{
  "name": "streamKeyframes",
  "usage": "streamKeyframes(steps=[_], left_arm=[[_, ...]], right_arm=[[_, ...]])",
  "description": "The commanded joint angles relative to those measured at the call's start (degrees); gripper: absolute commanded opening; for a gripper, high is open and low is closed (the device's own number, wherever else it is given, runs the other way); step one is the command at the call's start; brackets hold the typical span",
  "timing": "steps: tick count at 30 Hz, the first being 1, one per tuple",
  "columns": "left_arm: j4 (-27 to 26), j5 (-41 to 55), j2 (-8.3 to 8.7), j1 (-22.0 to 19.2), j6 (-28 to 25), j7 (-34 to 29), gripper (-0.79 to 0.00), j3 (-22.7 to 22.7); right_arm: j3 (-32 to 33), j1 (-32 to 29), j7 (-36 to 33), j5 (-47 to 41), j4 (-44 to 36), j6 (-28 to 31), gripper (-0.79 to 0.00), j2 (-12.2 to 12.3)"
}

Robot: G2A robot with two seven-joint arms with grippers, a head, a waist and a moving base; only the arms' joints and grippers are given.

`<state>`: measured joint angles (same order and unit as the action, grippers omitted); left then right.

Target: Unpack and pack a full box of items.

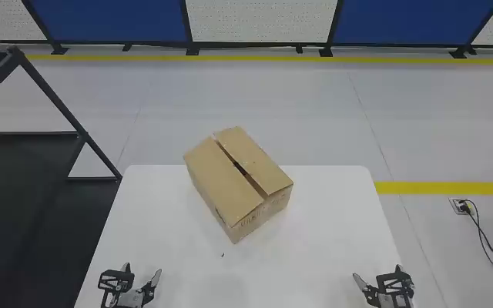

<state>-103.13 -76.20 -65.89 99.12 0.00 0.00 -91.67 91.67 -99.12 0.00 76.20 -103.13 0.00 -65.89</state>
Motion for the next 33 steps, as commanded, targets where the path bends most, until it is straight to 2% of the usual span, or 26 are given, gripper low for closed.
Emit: streamKeyframes(steps=[1,8,9,11,17,23,27,33], left_arm=[[0.0,0.0,0.0,0.0,0.0,0.0,-0.159,0.0],[0.0,0.0,0.0,0.0,0.0,0.0,-0.159,0.0],[0.0,0.0,0.0,0.0,0.0,0.0,0.0,0.0],[0.0,2.6,-0.01,-0.1,-2.4,0.6,0.0,-0.5],[-0.5,3.6,-0.03,-1.3,-2.6,3.6,0.0,-3.0],[-1.0,5.3,0.02,-4.1,-3.8,4.7,0.0,-5.4],[-1.6,6.7,0.04,-4.4,-4.3,4.5,0.0,-7.1],[-1.7,6.7,0.03,-4.3,-4.1,4.2,0.0,-7.3]], right_arm=[[0.0,0.0,0.0,0.0,0.0,0.0,0.0,0.0],[0.0,0.0,0.0,0.0,0.0,0.0,0.0,0.0],[-0.3,0.1,0.8,-1.0,-0.4,1.0,0.0,0.0],[-0.7,0.3,0.9,-0.7,-0.4,2.6,0.0,0.0],[-3.6,3.7,0.2,0.5,-4.3,0.9,0.0,-0.5],[-8.3,9.7,-2.1,1.8,-7.0,-0.3,0.0,-1.2],[-12.1,13.8,-3.5,1.3,-7.2,-2.1,0.0,-1.9],[-12.4,14.2,-4.7,2.1,-7.1,-2.9,0.0,-2.0]])
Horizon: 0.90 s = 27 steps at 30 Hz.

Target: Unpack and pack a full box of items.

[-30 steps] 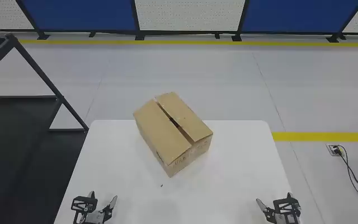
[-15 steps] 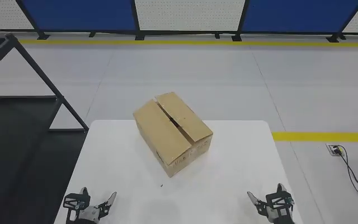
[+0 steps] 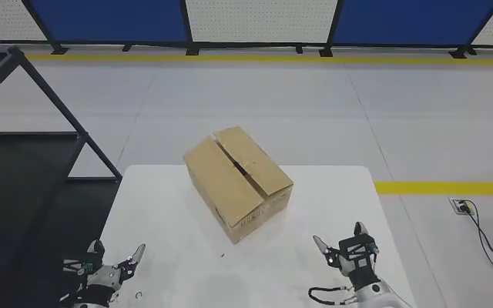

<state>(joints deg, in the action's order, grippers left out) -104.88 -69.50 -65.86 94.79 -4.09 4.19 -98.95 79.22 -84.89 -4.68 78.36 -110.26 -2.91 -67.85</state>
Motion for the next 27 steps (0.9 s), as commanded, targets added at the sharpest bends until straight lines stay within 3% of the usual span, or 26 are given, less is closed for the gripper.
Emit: streamKeyframes(steps=[1,5,9,18,20,23,27], left_arm=[[0.0,0.0,0.0,0.0,0.0,0.0,0.0,0.0],[0.0,0.0,0.0,0.0,0.0,0.0,0.0,0.0],[0.5,2.0,-0.06,-1.3,-1.0,-0.9,0.0,0.3],[2.9,-0.2,0.48,-8.7,-9.4,-3.1,0.0,1.3],[3.2,-0.5,0.52,-9.8,-11.0,-3.4,0.0,2.1],[3.7,0.7,0.5,-10.8,-12.7,-3.7,0.0,2.8],[3.6,1.5,0.52,-10.8,-13.7,-3.8,0.0,2.9]], right_arm=[[0.0,0.0,0.0,0.0,0.0,0.0,0.0,0.0],[0.0,0.0,0.0,0.0,0.0,0.0,0.0,0.0],[-0.4,1.6,5.7,-2.2,3.7,3.3,0.0,-0.2],[-9.3,13.9,10.3,17.9,7.9,8.3,0.0,-0.8],[-10.7,16.5,9.7,23.1,9.1,6.9,0.0,-1.0],[-13.6,19.5,3.4,31.4,10.3,0.5,0.0,-1.7],[-13.6,19.5,3.4,31.4,10.3,0.5,0.0,-1.7]])
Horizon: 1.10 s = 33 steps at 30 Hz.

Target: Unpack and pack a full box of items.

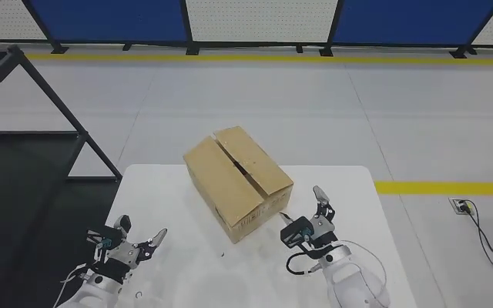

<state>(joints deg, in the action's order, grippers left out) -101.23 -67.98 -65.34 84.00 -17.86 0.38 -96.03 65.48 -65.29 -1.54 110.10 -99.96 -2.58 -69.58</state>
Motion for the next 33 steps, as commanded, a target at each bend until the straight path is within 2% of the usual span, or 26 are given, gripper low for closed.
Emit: streamKeyframes(steps=[1,8,11,12,13,18,21,24,27,30,31,32,33], left_arm=[[0.0,-0.1,0.0,0.0,0.1,0.0,0.0,0.0],[0.0,-0.1,0.0,0.0,0.1,0.0,0.0,0.0],[-0.1,0.2,-0.03,-0.2,-0.2,0.6,0.0,0.3],[-0.1,0.2,-0.04,-0.4,0.0,0.6,0.0,0.3],[-0.2,0.2,-0.06,-0.6,0.2,0.5,0.0,0.4],[-0.8,-0.3,-0.11,-0.5,1.0,0.7,0.0,0.7],[-0.7,-0.3,-0.15,0.0,1.5,1.2,0.0,0.6],[-0.5,-0.1,-0.2,0.4,1.9,1.4,0.0,0.6],[-0.5,0.3,-0.29,0.5,2.7,1.6,0.0,0.8],[-0.4,0.3,-0.34,0.6,2.8,1.8,0.0,1.1],[-0.5,0.3,-0.35,0.6,2.8,1.8,0.0,1.1],[-0.5,0.3,-0.36,0.6,2.9,1.8,0.0,1.1],[-0.5,0.3,-0.38,0.6,2.9,1.9,0.0,1.2]], right_arm=[[0.1,-0.1,0.3,-0.4,0.0,0.2,0.0,0.0],[-0.1,0.0,0.6,0.0,-0.3,0.4,0.0,0.0],[-2.5,1.8,-1.8,5.8,0.7,-1.1,0.0,-0.4],[-3.3,2.5,-2.3,6.6,1.1,-1.9,-0.015,-0.7],[-4.2,3.4,-2.9,7.7,1.7,-2.3,-0.065,-1.0],[-7.7,8.2,-5.8,10.8,6.2,-1.9,0.0,-2.3],[-8.7,9.7,-6.1,11.1,8.4,-1.6,-0.009,-2.8],[-9.1,10.5,-5.8,11.5,9.8,-2.3,-0.083,-3.2],[-9.6,11.0,-6.0,12.4,10.8,-4.1,-0.215,-3.7],[-10.5,12.1,-6.9,13.8,12.0,-4.7,-0.286,-4.3],[-10.8,12.4,-7.2,14.1,12.4,-4.6,-0.372,-4.4],[-11.0,12.8,-7.3,14.1,12.8,-4.5,-0.403,-4.6],[-11.2,13.1,-7.3,14.0,13.3,-4.3,-0.4,-4.8]])
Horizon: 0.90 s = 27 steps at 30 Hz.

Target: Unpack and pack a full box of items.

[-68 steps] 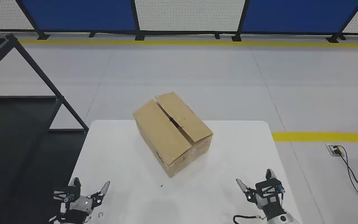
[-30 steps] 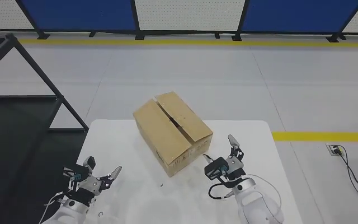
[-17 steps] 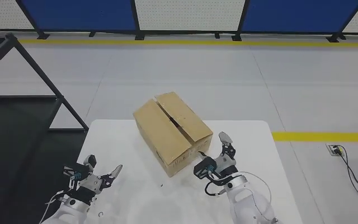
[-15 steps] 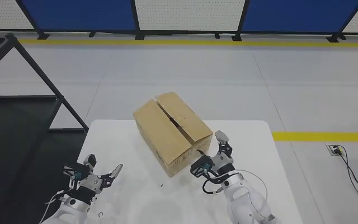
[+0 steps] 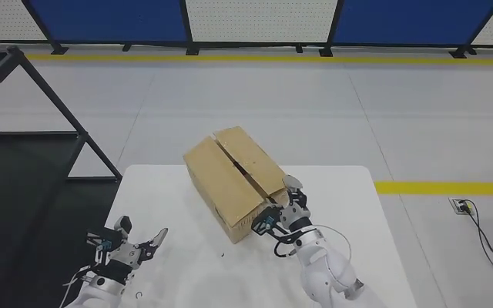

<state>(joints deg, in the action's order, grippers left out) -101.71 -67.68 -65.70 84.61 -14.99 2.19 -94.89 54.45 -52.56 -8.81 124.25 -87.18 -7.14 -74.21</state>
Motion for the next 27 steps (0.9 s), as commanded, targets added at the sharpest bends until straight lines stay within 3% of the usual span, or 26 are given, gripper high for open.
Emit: streamKeyframes(steps=[1,12,13,15,17,18,27], left_arm=[[0.0,0.1,-0.03,0.1,0.1,0.1,0.0,0.0],[0.2,-0.1,-0.1,-0.1,0.2,0.0,0.0,0.3],[0.3,0.0,-0.11,-0.2,0.2,0.0,0.0,0.3],[0.5,0.1,-0.13,-0.3,0.3,-0.1,0.0,0.3],[0.6,0.2,-0.14,-0.3,0.3,0.0,0.0,0.3],[0.7,0.2,-0.15,-0.4,0.4,0.0,0.0,0.3],[1.1,0.5,-0.19,-0.4,0.6,0.0,0.0,0.0]], right_arm=[[-0.4,0.8,-0.1,-0.1,1.1,0.3,-0.397,-0.4],[-3.0,4.7,-2.4,2.0,6.8,0.4,-0.425,-2.5],[-3.3,5.0,-2.4,2.0,7.3,0.4,-0.44,-2.7],[-3.6,5.6,-2.5,2.1,8.3,0.4,-0.551,-3.1],[-3.8,6.1,-2.4,1.9,9.3,0.4,-0.739,-3.4],[-4.0,6.3,-2.2,1.9,9.7,0.4,-0.785,-3.6],[-3.1,7.1,0.8,-0.1,11.9,1.0,-0.785,-4.6]])
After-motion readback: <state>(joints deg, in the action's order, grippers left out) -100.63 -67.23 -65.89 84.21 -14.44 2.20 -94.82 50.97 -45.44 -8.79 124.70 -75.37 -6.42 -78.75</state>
